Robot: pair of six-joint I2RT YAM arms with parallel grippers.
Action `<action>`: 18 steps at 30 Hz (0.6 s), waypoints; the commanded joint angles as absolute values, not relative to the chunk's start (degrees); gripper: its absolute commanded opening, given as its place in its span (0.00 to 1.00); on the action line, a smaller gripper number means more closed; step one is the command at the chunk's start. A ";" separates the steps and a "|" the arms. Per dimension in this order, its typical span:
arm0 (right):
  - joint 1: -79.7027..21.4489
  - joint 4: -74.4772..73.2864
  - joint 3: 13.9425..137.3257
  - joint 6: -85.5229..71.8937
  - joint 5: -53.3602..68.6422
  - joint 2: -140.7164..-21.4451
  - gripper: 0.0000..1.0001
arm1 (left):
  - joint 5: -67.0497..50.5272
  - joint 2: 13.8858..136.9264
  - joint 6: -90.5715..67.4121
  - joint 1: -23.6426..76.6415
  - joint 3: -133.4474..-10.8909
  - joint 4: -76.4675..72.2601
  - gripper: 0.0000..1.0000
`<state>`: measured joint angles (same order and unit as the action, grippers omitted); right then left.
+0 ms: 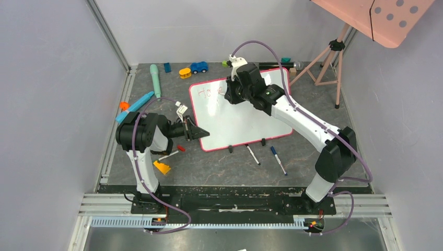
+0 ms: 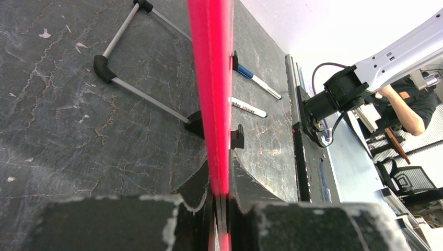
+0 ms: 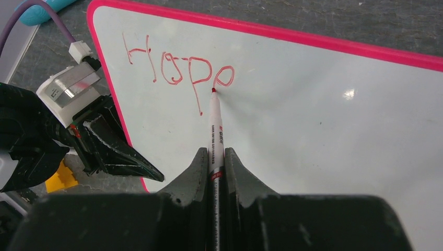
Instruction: Write a sentence on the whiteboard
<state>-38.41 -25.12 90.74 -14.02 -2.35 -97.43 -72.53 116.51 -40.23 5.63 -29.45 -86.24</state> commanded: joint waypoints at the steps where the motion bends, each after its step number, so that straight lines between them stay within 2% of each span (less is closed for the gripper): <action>1: -37.88 -24.90 88.15 -14.17 -4.01 -95.54 0.00 | -72.96 115.95 -33.14 6.42 -28.64 -89.21 0.02; 9: -37.88 -26.06 88.23 -13.64 -9.26 -93.86 0.00 | -73.04 116.00 -33.15 6.38 -28.65 -89.21 0.02; 18: -37.86 -22.09 87.16 -13.56 -6.16 -90.24 0.00 | -73.04 116.03 -33.27 6.34 -28.74 -89.21 0.02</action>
<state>-38.33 -25.21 88.09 -13.98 -5.37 -94.48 -72.58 116.51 -40.16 5.65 -29.45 -86.46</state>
